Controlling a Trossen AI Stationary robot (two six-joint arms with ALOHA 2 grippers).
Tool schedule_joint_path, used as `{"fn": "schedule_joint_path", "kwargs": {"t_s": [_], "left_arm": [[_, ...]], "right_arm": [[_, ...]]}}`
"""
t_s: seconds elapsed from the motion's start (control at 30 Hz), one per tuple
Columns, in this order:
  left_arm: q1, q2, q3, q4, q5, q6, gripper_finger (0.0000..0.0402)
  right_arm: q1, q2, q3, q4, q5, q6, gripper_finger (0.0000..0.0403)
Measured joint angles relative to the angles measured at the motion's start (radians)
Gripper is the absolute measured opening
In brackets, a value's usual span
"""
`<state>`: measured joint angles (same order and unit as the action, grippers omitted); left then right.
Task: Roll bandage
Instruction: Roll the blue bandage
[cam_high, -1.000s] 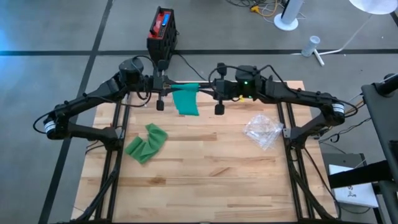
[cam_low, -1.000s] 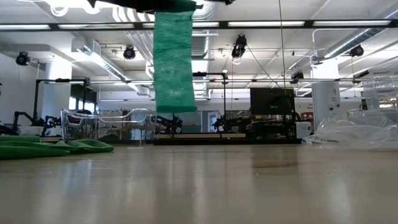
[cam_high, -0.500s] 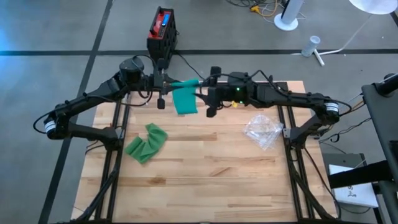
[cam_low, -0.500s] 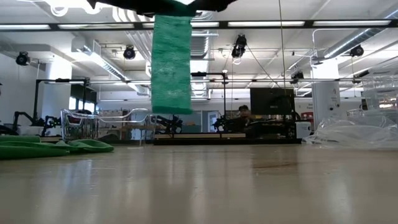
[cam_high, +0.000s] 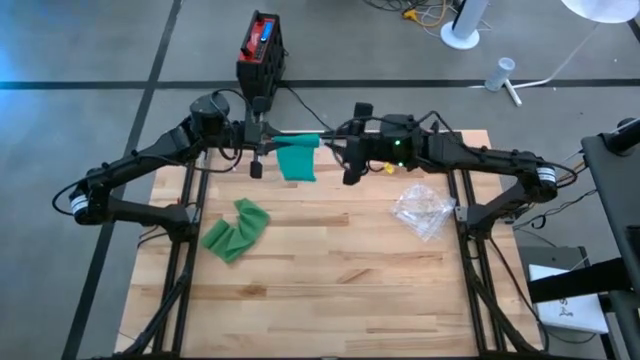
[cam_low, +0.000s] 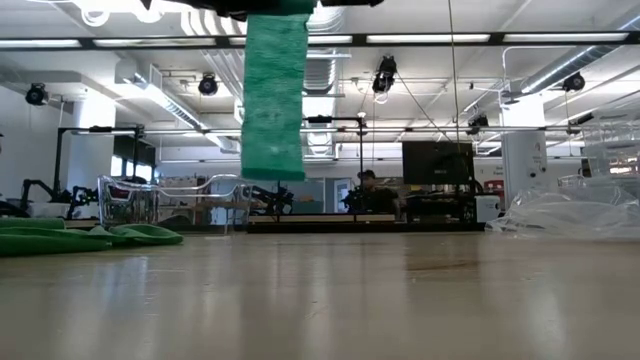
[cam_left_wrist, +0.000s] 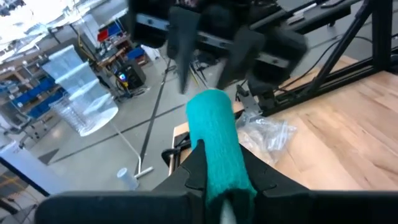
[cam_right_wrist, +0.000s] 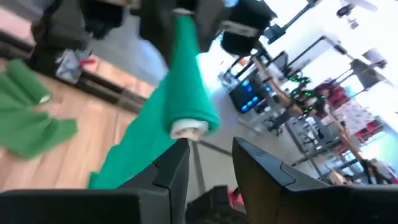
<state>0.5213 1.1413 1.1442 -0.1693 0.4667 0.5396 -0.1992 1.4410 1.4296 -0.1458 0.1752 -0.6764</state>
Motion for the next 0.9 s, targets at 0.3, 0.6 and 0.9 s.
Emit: {"fn": "schedule_joint_path", "kwargs": {"t_s": [0.3,0.6,0.9], "left_arm": [[0.0,0.001,-0.001,-0.011,-0.01,0.001,0.0032],[-0.003,-0.012,-0.001,-0.005,0.112,0.009,0.0023],[-0.004,-0.012,-0.001,-0.009,0.149,0.076,0.0019]], "right_arm": [[-0.065,-0.028,-0.071,0.303,-0.362,0.238,0.0157],[-0.069,0.065,-0.084,0.387,-0.421,0.405,0.0223],[-0.066,0.074,-0.085,0.356,-0.415,0.471,0.0225]]}}
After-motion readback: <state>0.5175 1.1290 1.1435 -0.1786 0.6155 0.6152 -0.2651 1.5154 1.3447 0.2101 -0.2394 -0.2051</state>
